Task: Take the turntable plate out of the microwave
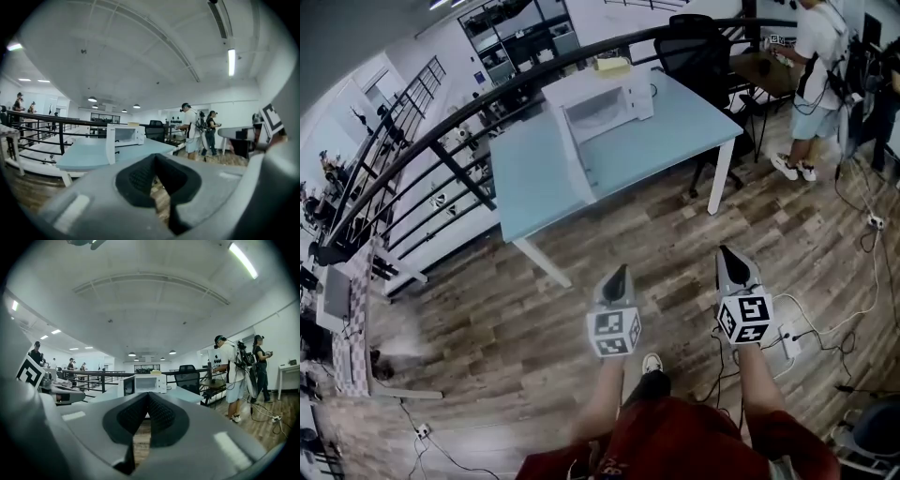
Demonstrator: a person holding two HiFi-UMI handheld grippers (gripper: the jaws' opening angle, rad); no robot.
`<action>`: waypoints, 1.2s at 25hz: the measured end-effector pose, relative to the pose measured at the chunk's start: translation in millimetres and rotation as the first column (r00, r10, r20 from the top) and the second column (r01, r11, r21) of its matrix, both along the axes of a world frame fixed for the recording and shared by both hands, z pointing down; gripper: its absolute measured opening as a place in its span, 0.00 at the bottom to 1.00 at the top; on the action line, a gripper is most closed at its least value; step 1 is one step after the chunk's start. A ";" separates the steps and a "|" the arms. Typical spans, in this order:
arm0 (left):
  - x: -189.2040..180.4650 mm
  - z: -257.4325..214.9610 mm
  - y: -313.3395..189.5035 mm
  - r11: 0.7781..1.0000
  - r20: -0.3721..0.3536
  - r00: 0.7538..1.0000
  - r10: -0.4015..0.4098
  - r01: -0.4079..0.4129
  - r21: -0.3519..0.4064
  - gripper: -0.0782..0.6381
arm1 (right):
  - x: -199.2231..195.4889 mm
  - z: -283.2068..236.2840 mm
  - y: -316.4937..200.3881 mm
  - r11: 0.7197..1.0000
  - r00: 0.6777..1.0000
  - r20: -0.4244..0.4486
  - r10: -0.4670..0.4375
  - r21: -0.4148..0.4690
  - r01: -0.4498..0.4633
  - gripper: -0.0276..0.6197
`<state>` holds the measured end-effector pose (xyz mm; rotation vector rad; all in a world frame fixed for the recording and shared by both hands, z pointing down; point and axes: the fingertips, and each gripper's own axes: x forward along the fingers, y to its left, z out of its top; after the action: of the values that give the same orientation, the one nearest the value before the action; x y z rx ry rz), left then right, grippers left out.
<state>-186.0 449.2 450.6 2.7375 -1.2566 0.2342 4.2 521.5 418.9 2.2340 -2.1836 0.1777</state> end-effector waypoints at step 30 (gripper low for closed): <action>-20.8 24.7 -248.1 0.994 -0.017 1.000 0.011 -0.013 -0.109 0.11 | -38.0 13.4 -259.5 0.993 1.000 -0.012 -0.024 -0.116 0.022 0.04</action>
<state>-206.9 201.1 475.4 2.6498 -1.1862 0.2733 -33.7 262.0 432.3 2.1417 -2.1323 0.2801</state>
